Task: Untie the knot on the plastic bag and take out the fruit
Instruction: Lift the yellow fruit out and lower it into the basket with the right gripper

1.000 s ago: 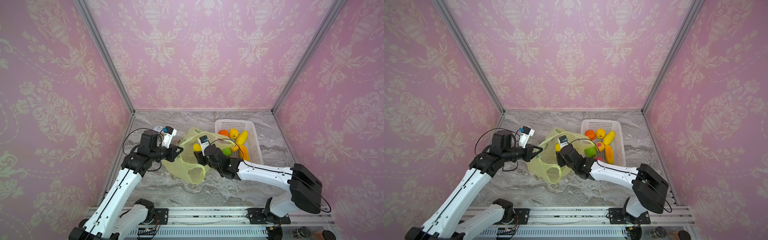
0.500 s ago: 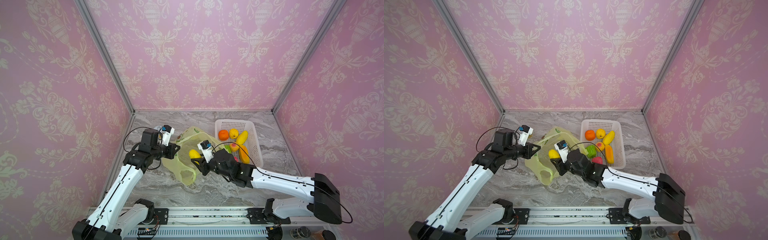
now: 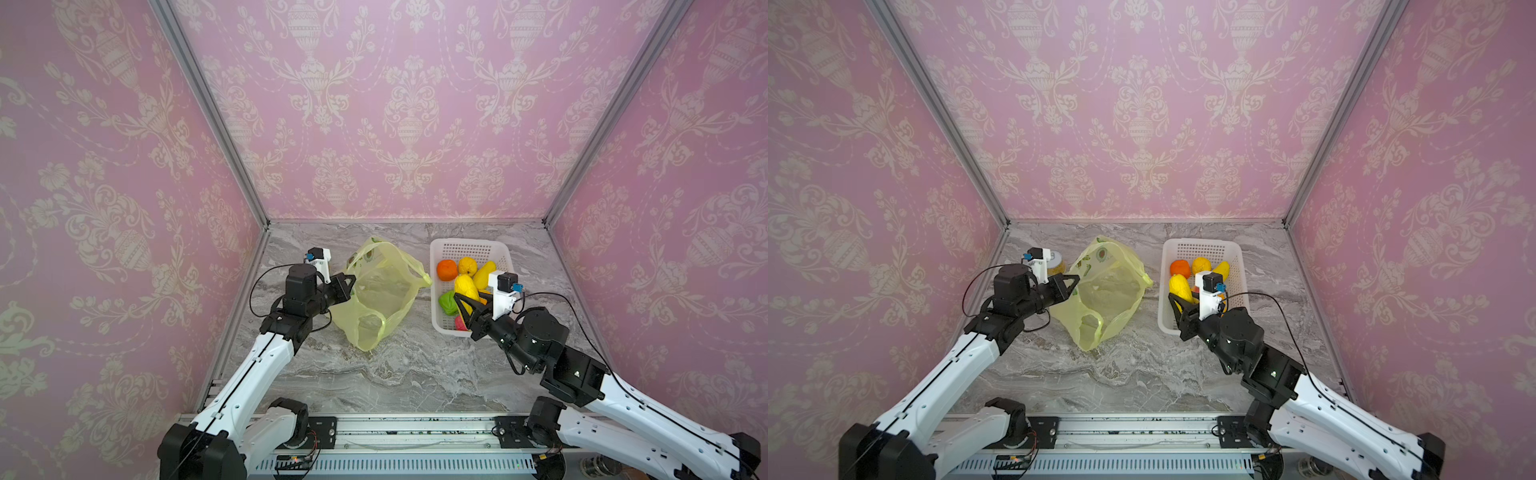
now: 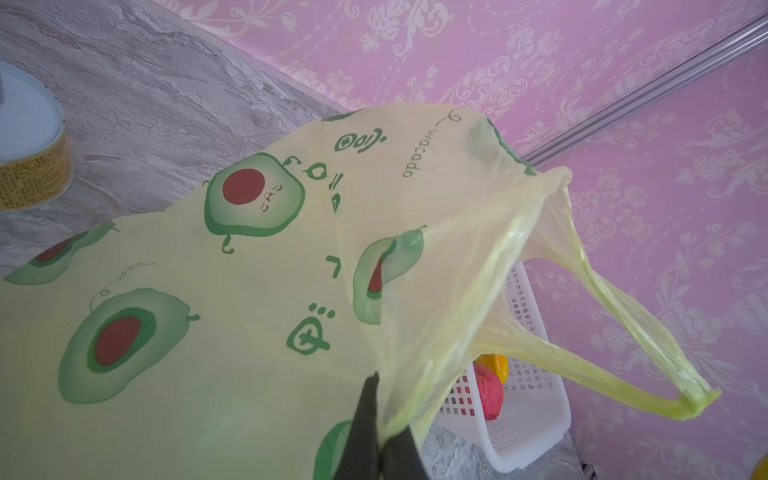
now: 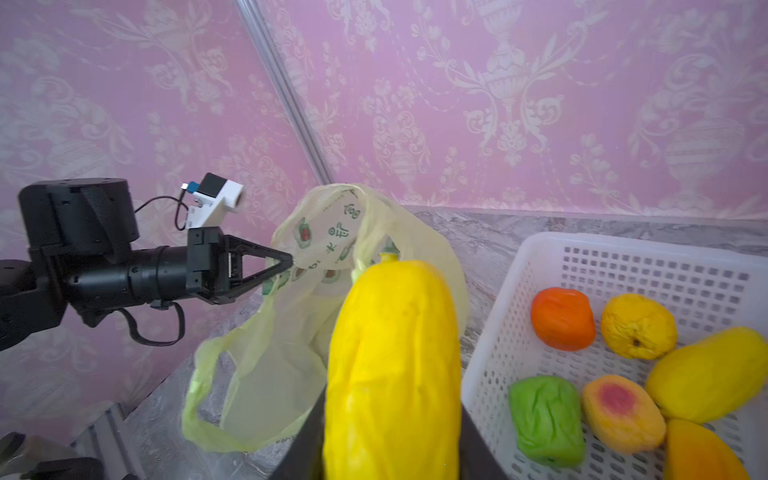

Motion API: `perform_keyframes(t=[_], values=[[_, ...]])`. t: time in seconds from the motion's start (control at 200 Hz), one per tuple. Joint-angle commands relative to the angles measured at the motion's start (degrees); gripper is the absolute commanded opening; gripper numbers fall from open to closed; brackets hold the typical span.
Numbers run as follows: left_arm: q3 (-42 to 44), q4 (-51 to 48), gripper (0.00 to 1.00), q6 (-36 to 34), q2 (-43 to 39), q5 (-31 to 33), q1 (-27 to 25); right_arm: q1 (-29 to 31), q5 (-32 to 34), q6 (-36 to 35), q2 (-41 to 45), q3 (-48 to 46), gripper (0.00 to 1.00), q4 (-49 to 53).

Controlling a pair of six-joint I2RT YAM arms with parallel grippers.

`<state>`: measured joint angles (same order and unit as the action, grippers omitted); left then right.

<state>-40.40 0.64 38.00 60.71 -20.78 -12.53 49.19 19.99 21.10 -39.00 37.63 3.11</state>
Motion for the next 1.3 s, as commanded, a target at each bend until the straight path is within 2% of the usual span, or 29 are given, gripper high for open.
perform_keyframes(t=[0.0, 0.11, 0.32, 0.44, 0.545, 0.731, 0.816, 0.826, 0.836, 0.846, 0.851, 0.861, 0.866, 0.881, 0.986, 1.296], values=[[3.87, 16.27, 0.00, 5.05, 3.54, 2.94, -0.27, -4.28, 4.82, 5.42, -0.28, -2.51, 0.17, 5.85], [4.53, 21.84, 0.00, 4.06, 7.03, 1.82, -3.07, -8.60, 2.54, 8.46, -3.88, -4.13, 0.17, 6.42], [0.95, 16.72, 0.00, -3.72, 9.29, 1.62, -8.70, -16.61, -2.05, 10.11, -14.24, -4.00, 0.16, 7.05], [1.44, 16.85, 0.00, -5.32, 9.77, 0.93, -8.91, -20.39, -4.63, 10.25, -20.23, -3.29, 0.17, 6.64], [1.71, 17.59, 0.05, -6.01, 10.30, -0.64, -8.92, -23.21, -6.83, 9.75, -25.47, -2.17, 0.18, 6.66], [1.47, 18.17, 0.11, -6.77, 10.51, -2.69, -8.92, -26.39, -8.78, 9.31, -32.44, -0.71, 0.26, 6.10], [1.47, 18.03, 0.19, -7.36, 9.86, -2.92, -8.91, -27.11, -9.22, 9.26, -33.69, -0.76, 0.31, 5.27], [1.47, 17.98, 0.23, -7.40, 9.76, -2.95, -8.93, -27.26, -9.25, 9.30, -33.79, -0.86, 0.32, 5.18], [1.47, 17.99, 0.31, -7.48, 9.66, -2.93, -8.92, -27.27, -9.26, 9.35, -33.89, -0.88, 0.32, 5.04], [1.42, 17.88, 0.43, -7.49, 9.55, -2.91, -8.96, -27.32, -9.20, 9.38, -33.97, -0.89, 0.33, 4.88], [1.40, 17.80, 0.52, -7.50, 9.49, -2.84, -8.93, -27.36, -9.19, 9.39, -34.00, -0.98, 0.33, 4.84], [1.36, 17.74, 0.81, -7.61, 9.38, -2.80, -8.94, -27.43, -9.16, 9.35, -34.09, -1.02, 0.33, 4.76], [1.37, 17.69, 0.90, -7.64, 9.32, -2.79, -8.92, -27.50, -9.17, 9.37, -34.11, -1.00, 0.34, 4.69], [1.29, 17.58, 0.98, -7.74, 9.10, -2.87, -8.91, -27.63, -9.24, 9.39, -34.24, -1.12, 0.35, 4.54], [0.46, 15.42, 0.99, -9.06, 7.57, -2.50, -8.91, -28.37, -9.57, 9.31, -35.02, -1.03, 0.42, 4.10], [0.37, 8.93, 0.99, -12.32, -2.94, 6.48, -8.82, -29.15, -9.70, 8.62, -33.17, -0.54, 0.78, 4.77]])
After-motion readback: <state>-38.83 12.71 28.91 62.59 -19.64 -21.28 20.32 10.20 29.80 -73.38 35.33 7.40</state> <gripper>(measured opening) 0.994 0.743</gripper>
